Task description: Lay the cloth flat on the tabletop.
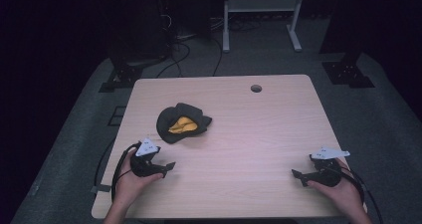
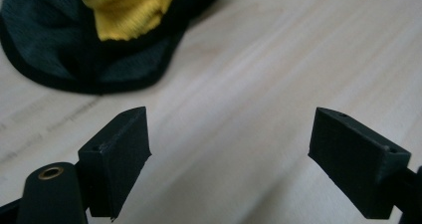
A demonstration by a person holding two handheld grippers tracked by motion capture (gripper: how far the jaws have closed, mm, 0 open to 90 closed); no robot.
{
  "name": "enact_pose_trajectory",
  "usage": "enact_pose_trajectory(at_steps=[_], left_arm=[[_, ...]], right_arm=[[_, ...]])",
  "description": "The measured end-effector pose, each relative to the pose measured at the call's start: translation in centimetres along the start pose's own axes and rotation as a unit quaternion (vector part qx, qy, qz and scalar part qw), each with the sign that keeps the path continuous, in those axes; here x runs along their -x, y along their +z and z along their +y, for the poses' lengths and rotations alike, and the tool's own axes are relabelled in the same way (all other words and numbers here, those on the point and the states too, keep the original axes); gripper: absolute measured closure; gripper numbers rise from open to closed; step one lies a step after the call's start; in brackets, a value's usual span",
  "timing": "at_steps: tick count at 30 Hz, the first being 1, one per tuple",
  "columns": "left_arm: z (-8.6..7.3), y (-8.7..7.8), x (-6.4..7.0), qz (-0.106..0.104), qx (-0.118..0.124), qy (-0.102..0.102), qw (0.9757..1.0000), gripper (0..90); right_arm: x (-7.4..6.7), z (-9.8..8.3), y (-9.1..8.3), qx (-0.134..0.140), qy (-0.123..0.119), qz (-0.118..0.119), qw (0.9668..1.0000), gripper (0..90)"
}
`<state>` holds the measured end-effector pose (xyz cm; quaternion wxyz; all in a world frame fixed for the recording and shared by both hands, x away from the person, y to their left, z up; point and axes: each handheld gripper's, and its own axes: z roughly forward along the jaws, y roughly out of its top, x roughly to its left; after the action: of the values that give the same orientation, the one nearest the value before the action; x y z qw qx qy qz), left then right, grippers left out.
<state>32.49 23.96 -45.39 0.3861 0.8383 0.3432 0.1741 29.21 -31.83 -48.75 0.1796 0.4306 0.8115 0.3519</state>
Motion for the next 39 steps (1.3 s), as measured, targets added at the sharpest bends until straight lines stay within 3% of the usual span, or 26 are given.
enact_pose_trajectory(at_steps=[9, 19, 26, 39], left_arm=[[2.8, 0.2, -1.1, 0.011, 0.027, 0.003, 0.9996, 16.2], [5.0, 1.4, -2.2, 0.018, 0.037, 0.008, 0.9991, 16.4], [6.3, 3.5, -2.4, 0.036, 0.02, 0.018, 0.999, 16.3], [7.1, 6.9, -3.2, 0.061, -0.013, 0.03, 0.9976, 16.4]], right_arm=[[0.1, 0.1, 0.1, -0.001, -0.001, 0.0, 1.0, 7.0], [0.2, 0.1, 0.1, 0.0, -0.001, 0.001, 1.0, 7.0], [0.2, 0.1, 0.1, -0.001, -0.001, 0.001, 1.0, 7.0], [0.2, 0.1, 0.1, 0.0, -0.002, 0.001, 1.0, 7.0]])
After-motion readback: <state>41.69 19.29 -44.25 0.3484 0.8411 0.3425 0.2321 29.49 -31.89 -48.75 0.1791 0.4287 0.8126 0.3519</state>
